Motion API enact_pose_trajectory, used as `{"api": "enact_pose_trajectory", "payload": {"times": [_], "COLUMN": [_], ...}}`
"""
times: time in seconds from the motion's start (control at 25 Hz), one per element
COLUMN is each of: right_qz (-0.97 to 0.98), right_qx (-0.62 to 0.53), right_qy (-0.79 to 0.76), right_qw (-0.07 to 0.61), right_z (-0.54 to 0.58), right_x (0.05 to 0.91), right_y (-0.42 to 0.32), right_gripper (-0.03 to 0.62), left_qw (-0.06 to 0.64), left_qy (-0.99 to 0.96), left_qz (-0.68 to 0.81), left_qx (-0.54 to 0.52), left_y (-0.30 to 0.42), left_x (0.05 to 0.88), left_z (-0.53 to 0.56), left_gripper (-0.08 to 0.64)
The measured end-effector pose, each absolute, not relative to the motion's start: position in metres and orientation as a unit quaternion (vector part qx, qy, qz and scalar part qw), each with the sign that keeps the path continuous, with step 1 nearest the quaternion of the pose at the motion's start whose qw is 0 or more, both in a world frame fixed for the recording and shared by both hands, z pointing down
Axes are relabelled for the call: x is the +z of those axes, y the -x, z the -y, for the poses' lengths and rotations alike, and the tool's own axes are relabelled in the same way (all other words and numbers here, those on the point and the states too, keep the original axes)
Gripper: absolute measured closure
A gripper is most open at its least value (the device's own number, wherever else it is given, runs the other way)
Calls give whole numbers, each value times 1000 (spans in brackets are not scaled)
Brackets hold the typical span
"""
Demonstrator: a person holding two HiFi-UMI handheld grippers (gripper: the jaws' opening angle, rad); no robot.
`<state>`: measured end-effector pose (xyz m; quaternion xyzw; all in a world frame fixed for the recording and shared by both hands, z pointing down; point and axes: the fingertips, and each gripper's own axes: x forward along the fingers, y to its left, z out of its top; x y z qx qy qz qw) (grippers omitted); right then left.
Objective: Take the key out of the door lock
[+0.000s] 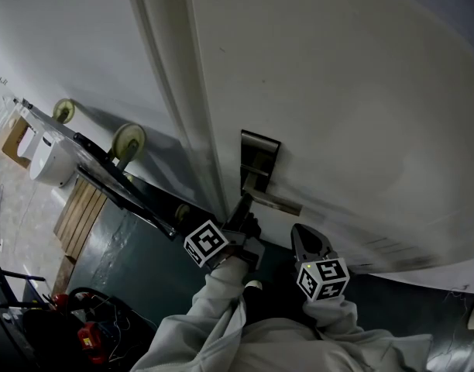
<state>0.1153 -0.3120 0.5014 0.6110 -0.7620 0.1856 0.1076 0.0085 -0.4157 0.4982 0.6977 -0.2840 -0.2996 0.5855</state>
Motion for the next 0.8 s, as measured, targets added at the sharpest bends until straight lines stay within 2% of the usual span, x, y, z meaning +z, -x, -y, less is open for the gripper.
{"api": "enact_pose_trajectory", "payload": {"times": [0.8], "right_qz": [769], "right_qx": [191], "right_qy": [-601], "right_qw": [108], "right_z": [307], "right_x": [502], "right_y": [-115], "right_gripper": [540], "left_qw": [617], "left_qy": [-659], "left_qz": [297], "left_qx": [-311], "left_y": [-6], "left_x": [500], "left_z": [414], "left_gripper": [534]}}
